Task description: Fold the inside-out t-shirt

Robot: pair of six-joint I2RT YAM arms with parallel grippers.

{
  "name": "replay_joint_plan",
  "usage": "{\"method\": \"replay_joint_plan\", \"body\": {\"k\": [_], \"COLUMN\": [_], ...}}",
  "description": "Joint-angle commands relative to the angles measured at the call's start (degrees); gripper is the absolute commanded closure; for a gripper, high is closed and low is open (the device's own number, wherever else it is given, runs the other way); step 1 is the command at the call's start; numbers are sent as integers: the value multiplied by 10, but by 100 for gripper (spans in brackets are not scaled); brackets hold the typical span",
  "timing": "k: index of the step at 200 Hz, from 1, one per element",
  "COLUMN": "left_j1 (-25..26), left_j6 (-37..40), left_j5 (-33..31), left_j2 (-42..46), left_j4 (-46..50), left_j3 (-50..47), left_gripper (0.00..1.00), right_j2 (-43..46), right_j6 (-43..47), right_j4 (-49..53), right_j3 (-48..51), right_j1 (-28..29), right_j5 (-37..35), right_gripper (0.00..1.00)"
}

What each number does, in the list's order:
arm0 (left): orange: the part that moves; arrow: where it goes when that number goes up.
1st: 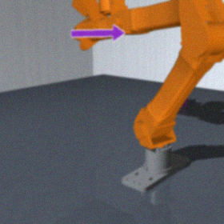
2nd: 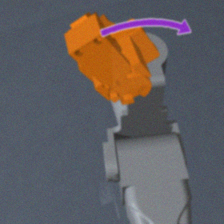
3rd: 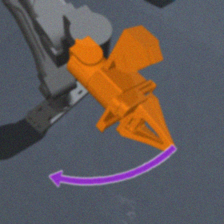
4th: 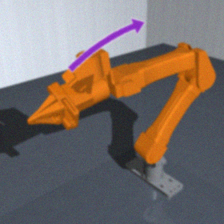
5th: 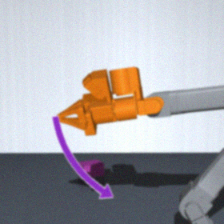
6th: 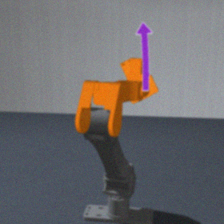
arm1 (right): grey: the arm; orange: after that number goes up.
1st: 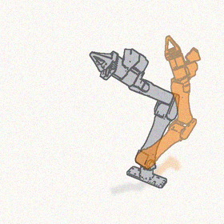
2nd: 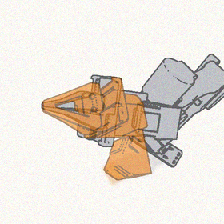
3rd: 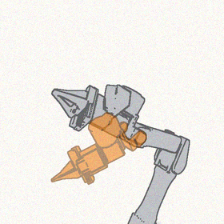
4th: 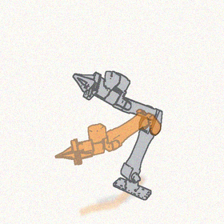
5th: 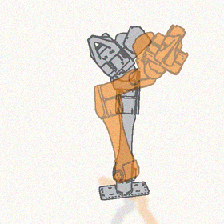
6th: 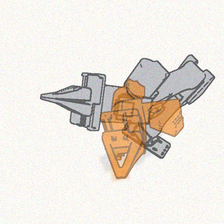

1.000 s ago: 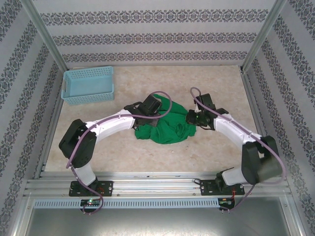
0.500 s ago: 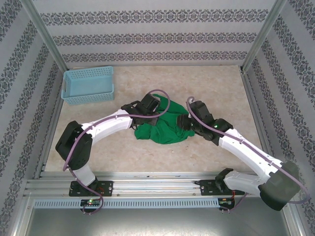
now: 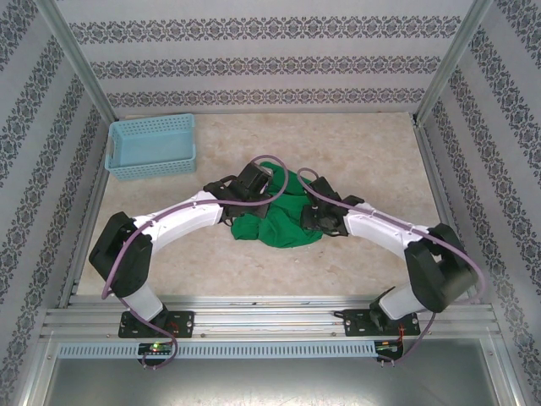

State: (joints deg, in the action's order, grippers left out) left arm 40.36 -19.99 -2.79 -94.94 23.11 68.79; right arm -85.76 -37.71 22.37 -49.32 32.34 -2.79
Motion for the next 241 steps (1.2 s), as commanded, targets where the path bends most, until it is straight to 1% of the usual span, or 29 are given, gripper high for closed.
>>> {"method": "replay_joint_plan", "body": {"k": [1,14,27,43,62,77,90,104,120,141,154,172,194,209,221,241], "left_j1": [-6,-6,-7,-18,-41,-57,-63,-64,-64,-64,-64,-63,-55,-42,-30,-17], "left_j6": [-14,-15,-18,-30,-56,-69,-76,-77,-80,-87,-89,-90,-83,-73,-66,-60], "left_j5": [6,0,-20,-36,-31,-29,-41,-47,-42,-32,-26,-21,-8,-3,0,0], "left_j2": [17,12,-3,-33,-59,-74,-90,-103,-105,-92,-76,-53,-33,-22,-12,5], "left_j4": [-17,-16,1,39,61,69,85,97,92,76,59,45,33,24,14,2], "left_j3": [-5,-4,9,42,66,74,85,94,84,60,38,15,-2,-8,-12,-22], "left_gripper": [100,100,100,100,100,100,100,100,100,100,100,100,100,100,100,100], "right_j2": [-19,-11,13,62,149,229,299,368,423,455,460,456,438,409,386,368], "right_j6": [0,8,24,62,106,110,102,88,75,50,29,7,-6,-4,9,42], "right_j4": [0,-3,0,1,-20,-42,-56,-66,-66,-43,-30,-21,-34,-31,-12,24], "right_j3": [-23,-24,-26,-26,1,39,69,100,132,167,192,219,244,240,222,184], "right_j1": [-3,0,14,41,64,57,42,28,13,-13,-38,-67,-75,-75,-75,-75], "right_j5": [-36,-29,-23,-10,38,90,124,134,121,70,54,56,78,94,91,80], "right_gripper": [78,91,100,100,100,100,100,100,100,100,100,100,100,85,72,60]}}
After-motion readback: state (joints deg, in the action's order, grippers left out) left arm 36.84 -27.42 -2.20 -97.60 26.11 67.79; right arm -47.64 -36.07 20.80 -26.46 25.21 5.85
